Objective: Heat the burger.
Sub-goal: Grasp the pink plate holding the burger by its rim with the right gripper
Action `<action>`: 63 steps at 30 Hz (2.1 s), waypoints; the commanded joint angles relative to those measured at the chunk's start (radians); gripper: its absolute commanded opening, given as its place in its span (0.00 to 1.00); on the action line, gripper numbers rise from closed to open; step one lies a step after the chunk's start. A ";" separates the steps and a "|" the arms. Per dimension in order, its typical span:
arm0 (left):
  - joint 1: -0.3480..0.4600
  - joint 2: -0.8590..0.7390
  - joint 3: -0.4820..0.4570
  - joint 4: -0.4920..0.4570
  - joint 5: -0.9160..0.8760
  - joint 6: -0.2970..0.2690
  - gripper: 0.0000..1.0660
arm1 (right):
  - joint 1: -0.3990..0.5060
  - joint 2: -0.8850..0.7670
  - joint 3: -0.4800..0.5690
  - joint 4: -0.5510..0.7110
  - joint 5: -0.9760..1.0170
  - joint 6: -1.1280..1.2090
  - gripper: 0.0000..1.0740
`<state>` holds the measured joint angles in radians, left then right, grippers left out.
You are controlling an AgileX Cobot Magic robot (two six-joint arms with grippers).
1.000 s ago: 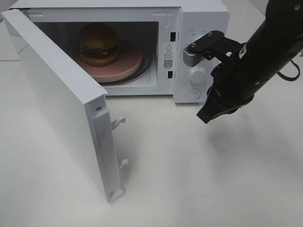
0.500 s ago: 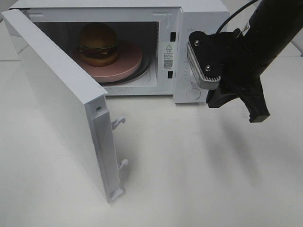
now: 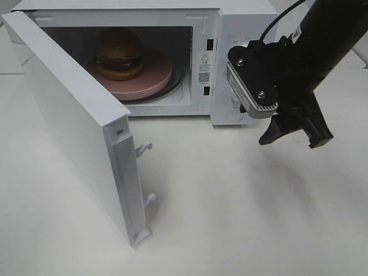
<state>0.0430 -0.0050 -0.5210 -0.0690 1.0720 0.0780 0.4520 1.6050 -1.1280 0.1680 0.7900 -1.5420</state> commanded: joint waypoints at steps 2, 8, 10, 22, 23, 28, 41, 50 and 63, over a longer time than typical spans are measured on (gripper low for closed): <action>0.000 -0.016 0.004 -0.001 0.002 -0.004 0.94 | 0.026 -0.004 -0.007 0.004 -0.038 0.088 0.93; 0.000 -0.016 0.004 -0.001 0.002 -0.004 0.94 | 0.041 0.002 -0.007 -0.042 -0.092 0.113 0.94; 0.000 -0.016 0.004 -0.001 0.002 -0.004 0.94 | 0.056 0.004 -0.007 -0.083 -0.138 0.113 0.94; 0.000 -0.016 0.004 -0.001 0.002 -0.004 0.94 | 0.113 0.112 -0.105 -0.168 -0.251 0.113 0.90; 0.000 -0.016 0.004 -0.001 0.002 -0.004 0.94 | 0.113 0.112 -0.105 -0.168 -0.251 0.113 0.90; 0.000 -0.016 0.004 -0.001 0.002 -0.004 0.94 | 0.143 0.174 -0.165 -0.181 -0.309 0.114 0.89; 0.000 -0.016 0.004 -0.001 0.002 -0.004 0.94 | 0.169 0.308 -0.269 -0.183 -0.408 0.114 0.87; 0.000 -0.016 0.004 -0.001 0.002 -0.004 0.94 | 0.169 0.443 -0.396 -0.184 -0.410 0.157 0.86; 0.000 -0.016 0.004 -0.001 0.002 -0.004 0.94 | 0.165 0.619 -0.567 -0.208 -0.396 0.242 0.84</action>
<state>0.0430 -0.0060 -0.5210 -0.0690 1.0720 0.0780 0.6180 2.2220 -1.6870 -0.0320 0.3870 -1.3120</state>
